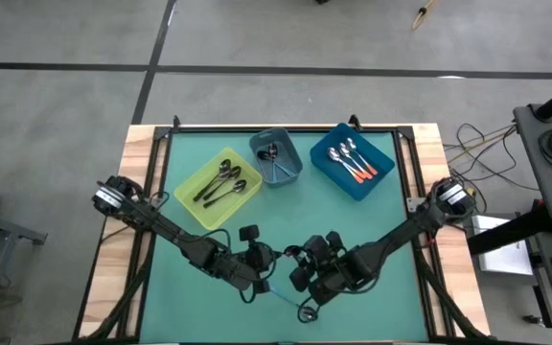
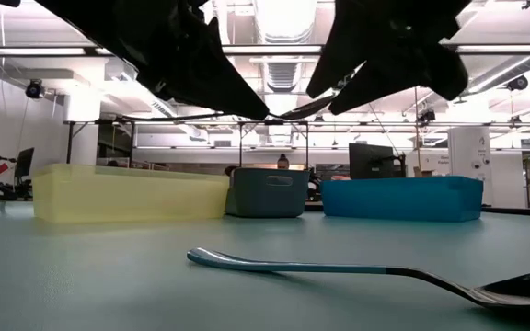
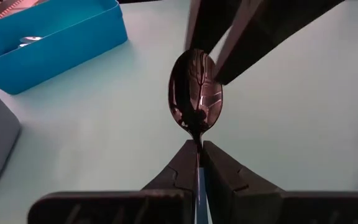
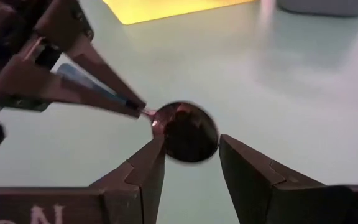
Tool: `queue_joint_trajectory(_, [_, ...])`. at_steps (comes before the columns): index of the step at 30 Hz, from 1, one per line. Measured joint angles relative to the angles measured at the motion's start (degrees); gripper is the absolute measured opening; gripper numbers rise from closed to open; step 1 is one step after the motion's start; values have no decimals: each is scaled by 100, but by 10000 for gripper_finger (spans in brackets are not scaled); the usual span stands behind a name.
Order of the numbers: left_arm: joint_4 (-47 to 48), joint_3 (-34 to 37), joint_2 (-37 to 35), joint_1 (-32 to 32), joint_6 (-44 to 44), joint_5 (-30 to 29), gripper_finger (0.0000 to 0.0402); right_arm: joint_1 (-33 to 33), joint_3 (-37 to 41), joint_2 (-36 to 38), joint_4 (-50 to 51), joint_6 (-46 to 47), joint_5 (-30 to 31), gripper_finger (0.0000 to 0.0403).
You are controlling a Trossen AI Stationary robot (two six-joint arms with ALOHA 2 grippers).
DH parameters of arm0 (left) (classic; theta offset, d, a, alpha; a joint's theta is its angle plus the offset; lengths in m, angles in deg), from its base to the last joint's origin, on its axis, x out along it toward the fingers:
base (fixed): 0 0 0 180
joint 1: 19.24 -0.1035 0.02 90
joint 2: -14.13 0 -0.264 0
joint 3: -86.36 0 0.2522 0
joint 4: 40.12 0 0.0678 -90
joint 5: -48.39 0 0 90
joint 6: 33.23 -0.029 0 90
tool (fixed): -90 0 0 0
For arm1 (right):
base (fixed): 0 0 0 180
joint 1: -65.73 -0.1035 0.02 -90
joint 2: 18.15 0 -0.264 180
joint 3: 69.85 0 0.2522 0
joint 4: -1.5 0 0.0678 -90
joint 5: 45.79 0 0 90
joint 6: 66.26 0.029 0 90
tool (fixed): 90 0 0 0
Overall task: Sort silverware by color (type)
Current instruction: Put the blue spoon into the dark blue bin
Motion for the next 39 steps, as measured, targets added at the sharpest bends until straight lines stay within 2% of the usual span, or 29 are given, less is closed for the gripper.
queue_joint_trajectory(13, [-396,-4,-2,1,-108,-71,0,111,0,-10,-368,-571,55,120])
queue_joint_trajectory(16, [-423,-4,-2,3,-147,-127,0,114,0,-11,-368,-609,103,98])
queue_joint_trajectory(23, [-383,-4,-2,1,-168,-143,0,107,-4,-11,-435,-952,233,19])
queue_joint_trajectory(30, [-394,-4,-2,-1,-164,-153,5,100,-9,-11,-430,-1253,335,13])
queue_joint_trajectory(39, [-462,-15,-28,-1,-156,-91,64,105,2,0,-342,-1991,156,11])
